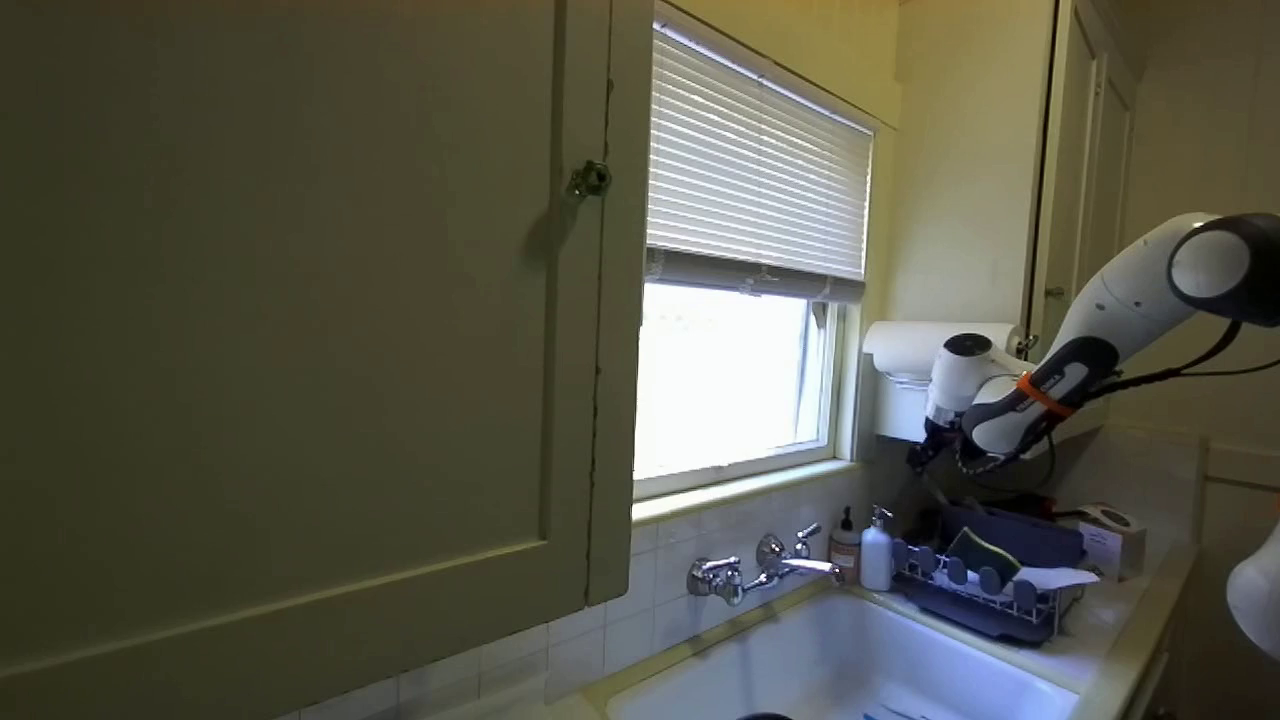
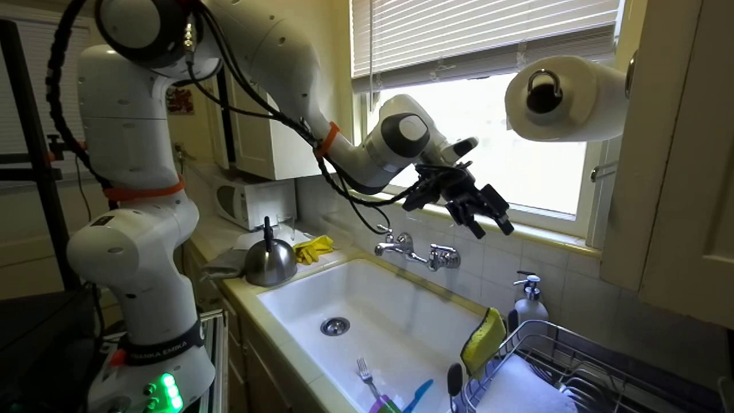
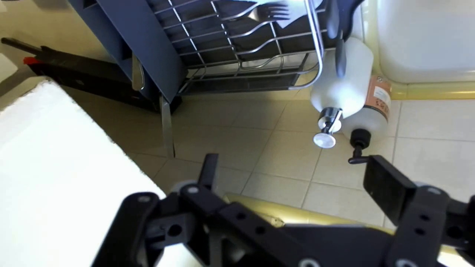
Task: Remove one fork from the sink
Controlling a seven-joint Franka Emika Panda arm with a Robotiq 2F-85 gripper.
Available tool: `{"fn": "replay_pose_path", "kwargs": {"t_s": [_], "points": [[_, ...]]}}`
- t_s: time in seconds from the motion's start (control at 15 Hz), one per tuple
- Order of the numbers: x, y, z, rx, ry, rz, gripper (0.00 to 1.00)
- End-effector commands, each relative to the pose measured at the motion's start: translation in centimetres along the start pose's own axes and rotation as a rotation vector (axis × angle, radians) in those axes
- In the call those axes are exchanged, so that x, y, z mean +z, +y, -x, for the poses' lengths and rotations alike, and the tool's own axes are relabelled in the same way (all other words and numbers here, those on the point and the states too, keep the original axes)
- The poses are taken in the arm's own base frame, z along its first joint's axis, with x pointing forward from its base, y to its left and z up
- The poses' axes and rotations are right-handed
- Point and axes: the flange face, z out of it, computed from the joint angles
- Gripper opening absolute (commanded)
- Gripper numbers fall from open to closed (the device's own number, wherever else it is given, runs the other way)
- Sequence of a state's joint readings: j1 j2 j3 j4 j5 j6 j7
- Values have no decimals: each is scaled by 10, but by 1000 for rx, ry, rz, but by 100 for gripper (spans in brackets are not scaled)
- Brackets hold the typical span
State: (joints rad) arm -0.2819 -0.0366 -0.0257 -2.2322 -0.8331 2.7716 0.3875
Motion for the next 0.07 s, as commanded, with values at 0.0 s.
{"fn": "replay_pose_path", "kwargs": {"t_s": [0.0], "points": [[-3, 1, -1, 1, 6, 3, 100]]}}
